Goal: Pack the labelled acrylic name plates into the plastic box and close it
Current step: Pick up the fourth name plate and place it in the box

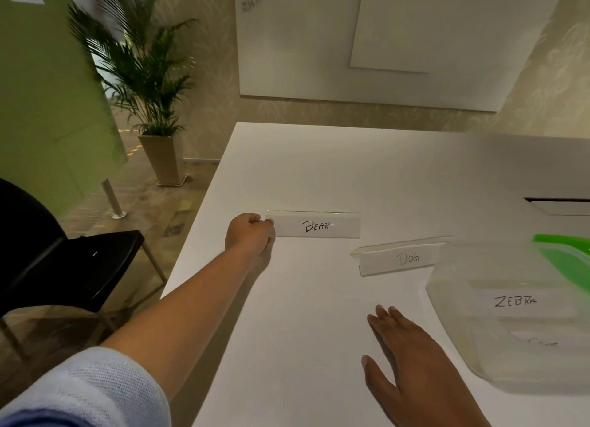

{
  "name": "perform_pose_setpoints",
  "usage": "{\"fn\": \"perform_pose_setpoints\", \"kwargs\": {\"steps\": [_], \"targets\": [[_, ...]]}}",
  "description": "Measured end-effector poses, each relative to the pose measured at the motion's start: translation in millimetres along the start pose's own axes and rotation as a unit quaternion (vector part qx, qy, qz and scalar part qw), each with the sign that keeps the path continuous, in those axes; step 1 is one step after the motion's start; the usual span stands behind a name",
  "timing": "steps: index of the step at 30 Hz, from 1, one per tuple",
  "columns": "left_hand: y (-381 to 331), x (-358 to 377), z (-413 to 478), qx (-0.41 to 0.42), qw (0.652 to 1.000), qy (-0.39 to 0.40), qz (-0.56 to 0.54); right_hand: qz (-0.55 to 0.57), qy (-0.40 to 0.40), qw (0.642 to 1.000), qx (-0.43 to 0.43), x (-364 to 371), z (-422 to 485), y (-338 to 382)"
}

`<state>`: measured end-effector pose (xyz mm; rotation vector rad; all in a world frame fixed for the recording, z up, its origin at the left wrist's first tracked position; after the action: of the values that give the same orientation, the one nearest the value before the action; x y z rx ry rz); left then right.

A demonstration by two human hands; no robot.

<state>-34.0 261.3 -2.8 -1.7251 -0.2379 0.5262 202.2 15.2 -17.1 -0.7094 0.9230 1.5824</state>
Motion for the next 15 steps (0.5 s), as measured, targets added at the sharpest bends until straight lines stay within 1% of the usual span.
{"fn": "perform_pose_setpoints", "kwargs": {"steps": [3,8,12,15], "targets": [[-1.6,0.5,-1.0,0.018,1.0,-0.001,0.002,0.002,-0.003,1.0,-0.003,0.2,0.0,0.1],[3.5,2.0,2.0,-0.015,0.998,0.036,-0.044,0.001,-0.009,1.0,-0.005,-0.9,0.7,1.0],[0.7,-1.9,-5.8,0.016,0.999,0.037,-0.021,-0.012,-0.011,1.0,-0.014,-0.1,2.0,1.3],[-0.4,-2.0,-7.6,0.027,0.999,0.031,-0.03,-0.019,-0.013,1.0,-0.019,0.8,1.7,0.5]]}}
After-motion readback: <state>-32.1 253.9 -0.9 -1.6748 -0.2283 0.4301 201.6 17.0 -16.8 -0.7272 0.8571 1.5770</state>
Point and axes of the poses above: each hand's wrist, its own z-axis towards the middle knuckle, its own x-axis out of the palm, y = z × x, the point moved 4 cm from there along z, towards the middle knuckle, and after that the axes turned 15 degrees about -y, right-handed, at the moved point
